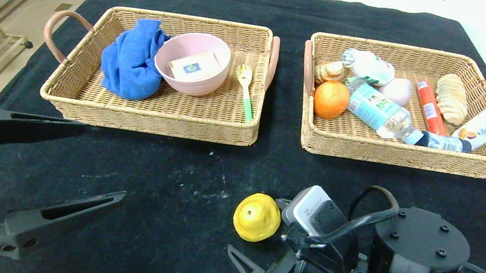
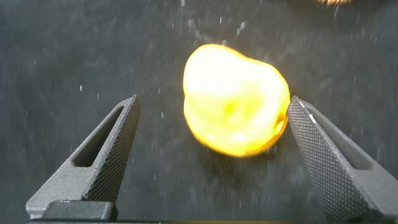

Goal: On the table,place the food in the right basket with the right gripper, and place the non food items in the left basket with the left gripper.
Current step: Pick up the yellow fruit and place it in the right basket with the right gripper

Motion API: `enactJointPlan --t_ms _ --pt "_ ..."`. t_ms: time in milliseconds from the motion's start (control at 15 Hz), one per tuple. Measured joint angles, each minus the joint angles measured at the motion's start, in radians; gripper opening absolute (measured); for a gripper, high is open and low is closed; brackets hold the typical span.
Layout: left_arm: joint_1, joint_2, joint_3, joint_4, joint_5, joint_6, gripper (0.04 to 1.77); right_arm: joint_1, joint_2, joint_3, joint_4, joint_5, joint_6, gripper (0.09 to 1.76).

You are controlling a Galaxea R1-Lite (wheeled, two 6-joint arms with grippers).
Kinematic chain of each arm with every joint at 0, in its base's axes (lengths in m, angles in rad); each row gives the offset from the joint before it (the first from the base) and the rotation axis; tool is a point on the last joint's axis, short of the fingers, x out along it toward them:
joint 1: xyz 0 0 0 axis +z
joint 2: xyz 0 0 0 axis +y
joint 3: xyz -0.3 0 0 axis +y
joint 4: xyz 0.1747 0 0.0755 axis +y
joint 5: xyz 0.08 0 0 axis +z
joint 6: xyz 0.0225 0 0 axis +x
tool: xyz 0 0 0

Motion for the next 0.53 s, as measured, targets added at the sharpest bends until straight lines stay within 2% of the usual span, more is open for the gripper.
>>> enactJointPlan --t_ms 533 --pt "-0.007 -0.002 0.004 0.001 -0.017 0.0 1.72 -0.028 0.064 -0.05 -0.021 0.001 -0.041 1.71"
